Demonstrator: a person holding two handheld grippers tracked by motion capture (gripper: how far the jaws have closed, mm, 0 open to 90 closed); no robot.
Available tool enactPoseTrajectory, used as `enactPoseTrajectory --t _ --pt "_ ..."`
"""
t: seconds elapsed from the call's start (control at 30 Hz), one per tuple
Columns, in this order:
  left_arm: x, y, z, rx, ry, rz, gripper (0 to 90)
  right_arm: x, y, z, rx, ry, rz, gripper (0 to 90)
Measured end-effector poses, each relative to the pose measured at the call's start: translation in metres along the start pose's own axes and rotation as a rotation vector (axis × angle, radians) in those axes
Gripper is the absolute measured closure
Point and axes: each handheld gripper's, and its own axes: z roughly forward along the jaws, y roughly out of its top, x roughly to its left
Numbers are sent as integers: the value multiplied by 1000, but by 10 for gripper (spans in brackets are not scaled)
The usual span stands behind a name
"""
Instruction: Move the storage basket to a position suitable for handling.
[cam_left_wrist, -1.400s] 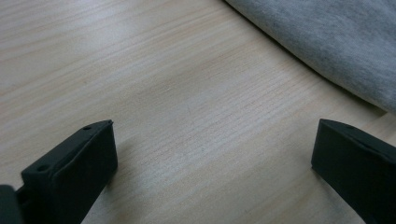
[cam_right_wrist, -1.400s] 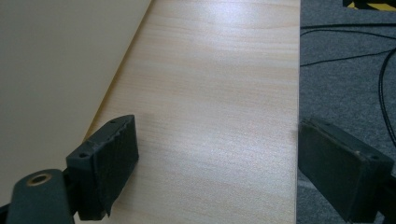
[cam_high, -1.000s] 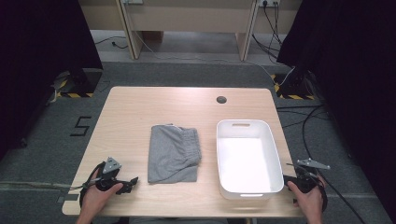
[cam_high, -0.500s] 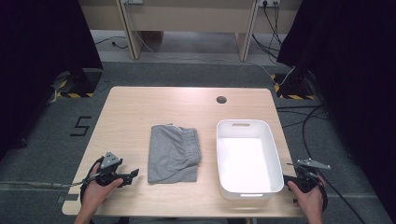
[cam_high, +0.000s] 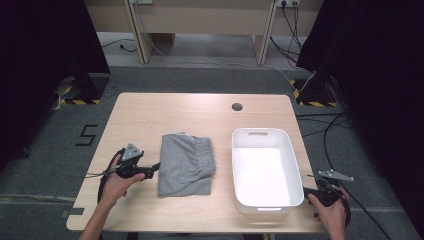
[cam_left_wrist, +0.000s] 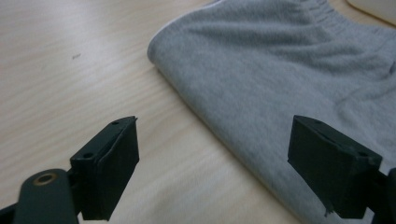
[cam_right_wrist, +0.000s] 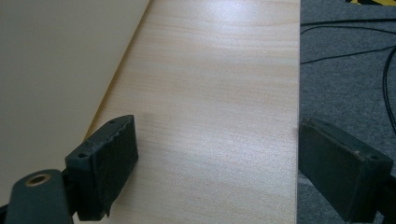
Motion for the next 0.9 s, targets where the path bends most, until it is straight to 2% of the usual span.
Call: enactPoseTrajectory --t 0.03,0.17,0.2,0.23,0.27,0.33,0.4,0.5,0.53,0.57,0.63,0.7,0.73,0.77,0.9 --pt "-1 6 7 5 -16 15 179 0 0 0 0 0 0 143" --pt "-4 13 17 5 -33 24 208 0 0 0 0 0 0 142" --pt "-6 16 22 9 -41 37 215 0 0 0 0 1 1 142" --pt "-10 20 28 16 -45 71 256 0 0 0 0 1 2 142" --pt "-13 22 32 20 -49 88 265 0 0 0 1 2 3 142" --pt "-15 24 36 23 -56 98 273 0 0 0 1 3 4 142" --pt "-19 31 48 13 -80 107 336 0 0 0 1 3 4 142" --pt "-20 35 55 20 -90 115 419 0 0 0 1 2 4 142" --pt "-21 39 62 19 -93 131 466 0 0 0 1 3 4 142" --pt "-21 40 65 21 -99 129 498 0 0 0 1 3 4 142" --pt "-21 40 69 33 -106 130 504 0 0 0 2 3 6 142" --pt "-20 41 75 55 -92 152 511 -1 0 0 1 3 0 142" --pt "-19 38 80 90 -86 160 511 -1 0 0 1 3 0 142" --pt "-19 36 81 101 -84 166 513 -1 0 0 0 3 0 142" --pt "-18 31 77 104 -81 138 531 -1 0 0 1 4 2 142"
